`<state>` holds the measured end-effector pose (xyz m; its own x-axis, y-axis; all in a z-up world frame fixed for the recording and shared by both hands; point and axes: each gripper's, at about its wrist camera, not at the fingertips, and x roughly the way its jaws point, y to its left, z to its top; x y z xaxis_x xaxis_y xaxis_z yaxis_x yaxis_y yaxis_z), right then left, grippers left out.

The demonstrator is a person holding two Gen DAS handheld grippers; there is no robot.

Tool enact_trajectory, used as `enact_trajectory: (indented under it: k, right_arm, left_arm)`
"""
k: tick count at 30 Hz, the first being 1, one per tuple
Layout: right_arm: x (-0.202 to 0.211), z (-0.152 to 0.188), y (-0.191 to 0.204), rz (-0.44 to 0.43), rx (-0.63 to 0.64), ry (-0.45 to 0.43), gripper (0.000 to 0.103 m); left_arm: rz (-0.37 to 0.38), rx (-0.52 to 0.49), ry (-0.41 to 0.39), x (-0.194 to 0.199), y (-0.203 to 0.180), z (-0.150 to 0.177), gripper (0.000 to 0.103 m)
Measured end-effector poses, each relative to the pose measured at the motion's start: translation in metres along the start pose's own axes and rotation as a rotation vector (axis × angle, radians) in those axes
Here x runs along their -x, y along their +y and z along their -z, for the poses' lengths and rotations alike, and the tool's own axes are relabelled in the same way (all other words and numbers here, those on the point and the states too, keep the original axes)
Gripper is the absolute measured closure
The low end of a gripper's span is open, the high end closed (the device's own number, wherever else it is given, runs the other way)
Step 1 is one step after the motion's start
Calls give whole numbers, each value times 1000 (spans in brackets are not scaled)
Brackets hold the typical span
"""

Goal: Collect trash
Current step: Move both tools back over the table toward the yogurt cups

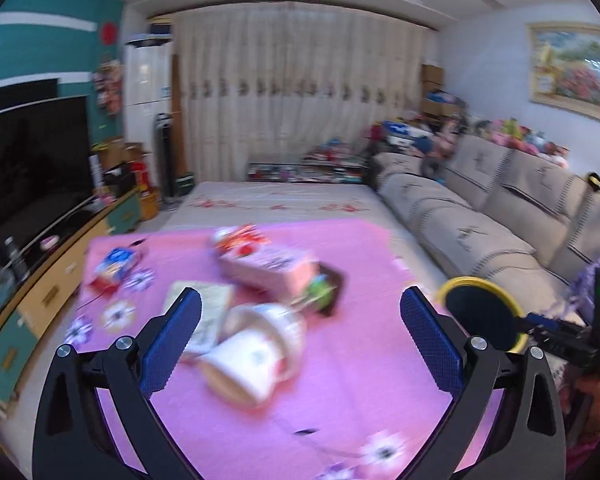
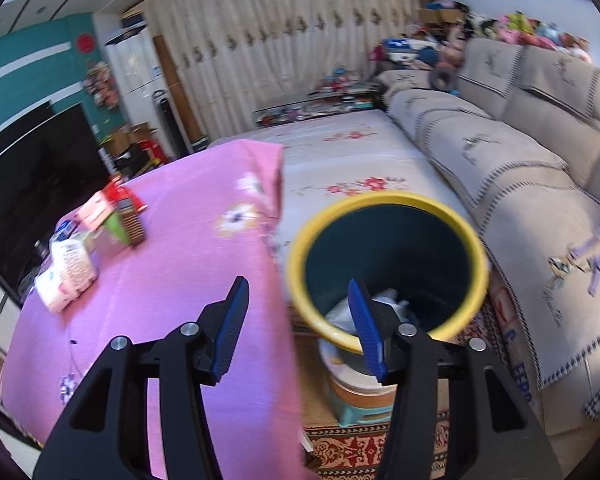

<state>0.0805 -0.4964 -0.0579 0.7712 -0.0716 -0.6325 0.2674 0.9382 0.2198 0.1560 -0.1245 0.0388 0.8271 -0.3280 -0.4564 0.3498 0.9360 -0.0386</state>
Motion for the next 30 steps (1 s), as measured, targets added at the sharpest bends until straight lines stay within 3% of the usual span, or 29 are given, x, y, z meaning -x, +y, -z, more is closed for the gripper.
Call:
enact_trajectory:
  k: [4,9,18,23,30]
  right_arm:
    - [-11,-10,53,-69,92,14,53]
    - [-21,-21,119,-185,186,28,53]
    - [-29,-9,214,-317,338,50,53]
    - [-30,11,258,-349,442,65,53]
    - [-55,25,296,-303,517,98,56]
  left_arm:
    - [-97,80,16,3,57,33,5]
    - [-186,140,1,1,100,68,5]
    - [-338,135,-58,-9,129,87,5]
    - [-323,185,-91,-4,140,91,5]
    - [-327,173,-110,-1,133,91,5]
